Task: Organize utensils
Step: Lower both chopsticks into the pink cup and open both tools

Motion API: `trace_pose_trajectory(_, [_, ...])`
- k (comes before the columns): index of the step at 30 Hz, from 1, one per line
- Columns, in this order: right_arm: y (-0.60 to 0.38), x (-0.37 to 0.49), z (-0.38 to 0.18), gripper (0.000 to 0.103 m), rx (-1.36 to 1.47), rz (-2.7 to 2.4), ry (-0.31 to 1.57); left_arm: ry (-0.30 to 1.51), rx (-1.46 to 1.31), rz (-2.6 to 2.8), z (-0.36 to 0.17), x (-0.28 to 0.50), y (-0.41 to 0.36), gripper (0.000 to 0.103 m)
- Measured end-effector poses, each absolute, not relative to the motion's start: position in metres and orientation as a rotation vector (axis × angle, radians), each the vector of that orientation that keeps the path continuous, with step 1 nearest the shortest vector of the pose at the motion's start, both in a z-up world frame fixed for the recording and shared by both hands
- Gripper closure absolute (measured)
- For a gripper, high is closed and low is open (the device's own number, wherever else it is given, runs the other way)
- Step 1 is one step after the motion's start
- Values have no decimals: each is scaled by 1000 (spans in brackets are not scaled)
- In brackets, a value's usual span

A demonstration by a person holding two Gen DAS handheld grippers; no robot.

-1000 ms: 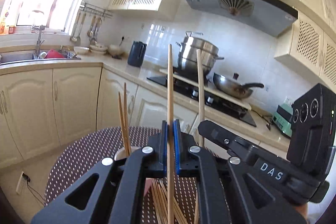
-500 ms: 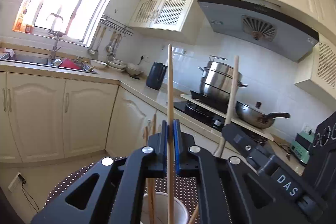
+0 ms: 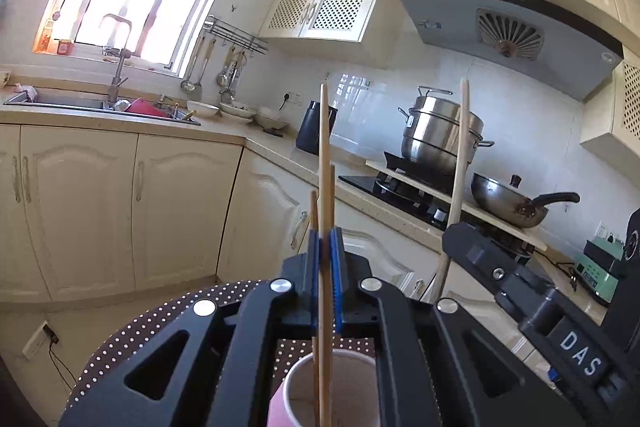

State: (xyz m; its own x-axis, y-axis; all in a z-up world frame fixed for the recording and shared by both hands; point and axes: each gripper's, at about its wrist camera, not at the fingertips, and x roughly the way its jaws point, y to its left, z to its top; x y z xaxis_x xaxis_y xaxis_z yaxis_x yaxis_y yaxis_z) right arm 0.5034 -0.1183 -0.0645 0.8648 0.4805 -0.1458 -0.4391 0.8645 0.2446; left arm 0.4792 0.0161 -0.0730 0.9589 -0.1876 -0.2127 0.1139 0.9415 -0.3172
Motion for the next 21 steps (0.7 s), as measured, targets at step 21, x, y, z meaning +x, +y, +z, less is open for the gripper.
trace_pose_trajectory(21, [-112,467,-94,96,83,455,324,326,-220,-149,-94,429,15,97])
